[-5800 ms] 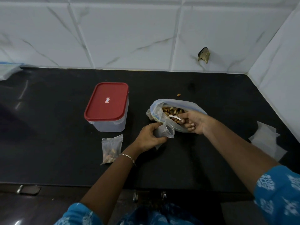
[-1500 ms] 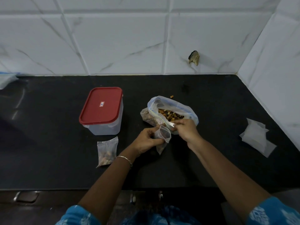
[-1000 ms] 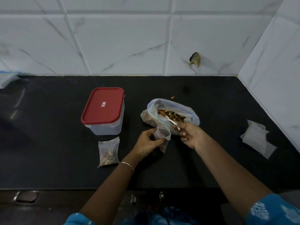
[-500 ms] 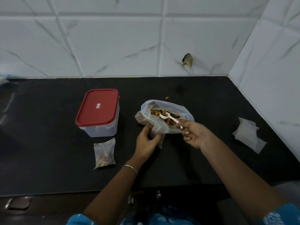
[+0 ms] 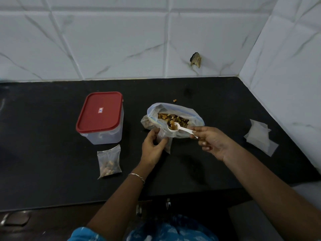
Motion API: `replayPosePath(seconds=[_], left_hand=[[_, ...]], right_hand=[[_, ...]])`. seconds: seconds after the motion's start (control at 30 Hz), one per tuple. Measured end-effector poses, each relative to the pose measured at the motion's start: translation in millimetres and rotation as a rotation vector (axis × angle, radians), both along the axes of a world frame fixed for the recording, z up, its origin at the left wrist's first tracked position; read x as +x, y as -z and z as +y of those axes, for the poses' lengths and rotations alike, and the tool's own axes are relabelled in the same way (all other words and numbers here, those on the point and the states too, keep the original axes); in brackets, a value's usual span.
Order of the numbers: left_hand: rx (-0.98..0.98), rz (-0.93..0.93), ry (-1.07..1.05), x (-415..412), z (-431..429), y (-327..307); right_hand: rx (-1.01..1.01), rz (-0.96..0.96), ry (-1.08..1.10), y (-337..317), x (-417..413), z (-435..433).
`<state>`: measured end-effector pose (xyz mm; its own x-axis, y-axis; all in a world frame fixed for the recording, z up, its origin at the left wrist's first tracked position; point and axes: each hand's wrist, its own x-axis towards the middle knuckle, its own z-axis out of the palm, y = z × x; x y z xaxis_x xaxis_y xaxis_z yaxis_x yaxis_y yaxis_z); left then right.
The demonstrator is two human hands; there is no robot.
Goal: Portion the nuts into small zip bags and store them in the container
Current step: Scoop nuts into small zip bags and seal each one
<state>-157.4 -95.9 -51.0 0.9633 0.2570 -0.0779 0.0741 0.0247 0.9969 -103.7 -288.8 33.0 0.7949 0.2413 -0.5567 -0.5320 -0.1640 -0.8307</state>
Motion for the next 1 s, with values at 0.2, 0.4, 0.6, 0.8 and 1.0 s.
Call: replayPosePath(seconds=[0.2, 0.4, 0.6, 0.8, 1.0], left_hand=[[-0.007, -0.006, 0.025, -2, 1, -2], [-0.014, 0.015, 0.035, -2, 2, 0], [-0.001, 0.031, 0.029, 0, -1, -3], [0.08, 0.023, -0.045, 5, -15, -3], [0.13, 0.001, -0.087, 7, -15, 1]], right_hand=[[-0.32, -0.448, -0.131, -2, -4, 8], [-0.786, -1.208, -0.422, 5, -21, 18], [-0.928, -1.558, -0.483, 17, -23, 19], [-0.997, -1.774, -0.624, 17, -23, 15], [-1.045, -1.886, -0.647, 26, -23, 9]])
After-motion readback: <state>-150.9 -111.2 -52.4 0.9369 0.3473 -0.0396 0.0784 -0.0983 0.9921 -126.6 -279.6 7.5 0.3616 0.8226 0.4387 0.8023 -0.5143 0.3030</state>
